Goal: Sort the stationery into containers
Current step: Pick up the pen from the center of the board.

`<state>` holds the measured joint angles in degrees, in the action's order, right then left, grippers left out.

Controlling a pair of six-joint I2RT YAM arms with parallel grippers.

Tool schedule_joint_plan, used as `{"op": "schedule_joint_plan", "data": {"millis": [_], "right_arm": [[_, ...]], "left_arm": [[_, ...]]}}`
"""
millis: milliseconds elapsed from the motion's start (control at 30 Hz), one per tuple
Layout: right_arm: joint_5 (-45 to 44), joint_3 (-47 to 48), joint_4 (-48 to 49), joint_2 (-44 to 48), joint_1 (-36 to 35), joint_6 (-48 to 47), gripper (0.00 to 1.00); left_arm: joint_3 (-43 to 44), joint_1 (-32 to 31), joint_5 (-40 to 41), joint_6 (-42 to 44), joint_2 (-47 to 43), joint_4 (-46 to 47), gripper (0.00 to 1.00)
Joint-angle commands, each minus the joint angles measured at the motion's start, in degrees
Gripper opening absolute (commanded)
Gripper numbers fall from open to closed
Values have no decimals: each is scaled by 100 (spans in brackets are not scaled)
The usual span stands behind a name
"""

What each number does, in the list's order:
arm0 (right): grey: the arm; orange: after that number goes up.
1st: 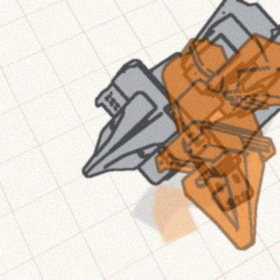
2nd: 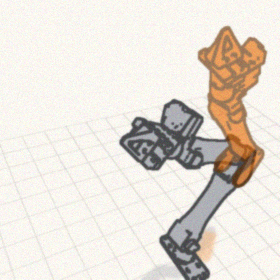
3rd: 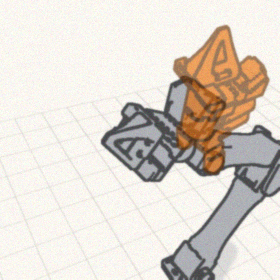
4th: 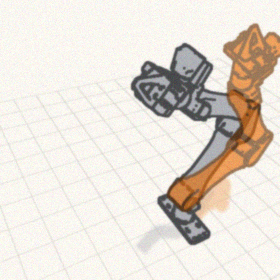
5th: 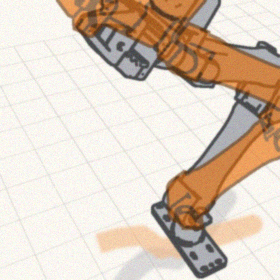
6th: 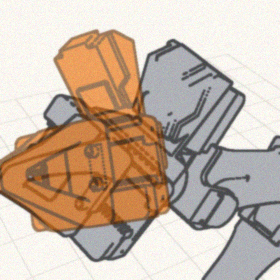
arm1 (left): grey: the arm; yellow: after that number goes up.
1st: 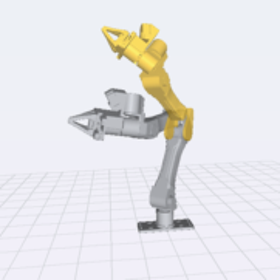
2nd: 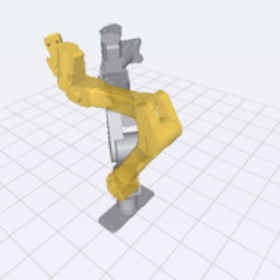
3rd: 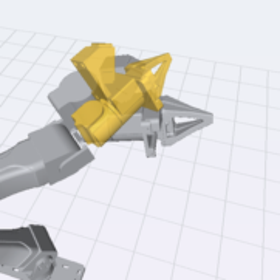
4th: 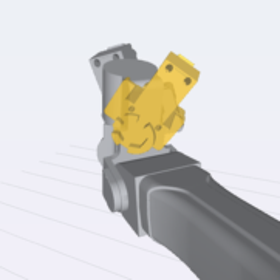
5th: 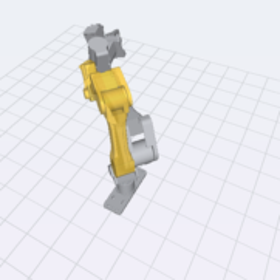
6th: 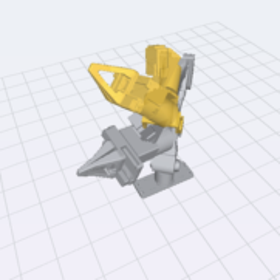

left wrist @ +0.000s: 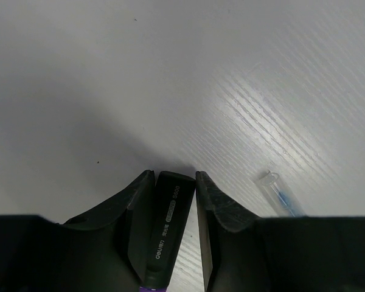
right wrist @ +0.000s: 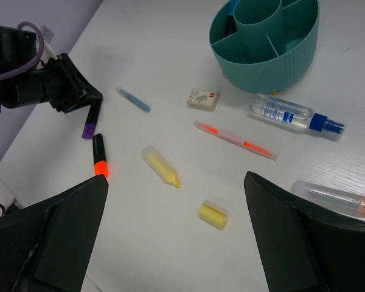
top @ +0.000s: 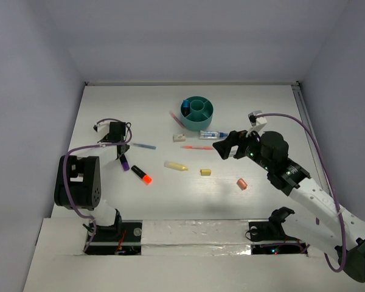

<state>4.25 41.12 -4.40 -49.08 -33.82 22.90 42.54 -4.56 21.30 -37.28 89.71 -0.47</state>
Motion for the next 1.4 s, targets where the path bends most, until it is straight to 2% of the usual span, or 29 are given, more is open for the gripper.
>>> {"op": "schedule_joint_plan", "data": {"millis": [0,333,500,667,800,933,1133,1367], "right_arm": [[-65,36,150,74,-28,-48,100],[-65,36,203,-93,-28,-48,100],[-74,18,238,-93,-28,-48,100],[-117,-8,282,-93,-28,-48,100],[-188,-34,317,-102,-28,-57,100],[-232,-17,308,-128,-28,-66,100],[-267,-52,344,-154,-28,-57,100],[-197,-113,379,-111,-28,-22,100]], "left_arm": [[-229,-45,-197,-139,73,-885,0],[122,-45,603,62,-1218,-1253,0],[333,-98,621,159,-1799,-1324,0],[755,-510,524,19,-2028,-1245,0],[1317,-1028,542,-113,-1774,-1201,0],[1975,-1292,358,-139,-1466,-991,0],[3336,-1820,410,-113,-456,-534,0],[4481,-2330,612,133,975,12,0]]}}
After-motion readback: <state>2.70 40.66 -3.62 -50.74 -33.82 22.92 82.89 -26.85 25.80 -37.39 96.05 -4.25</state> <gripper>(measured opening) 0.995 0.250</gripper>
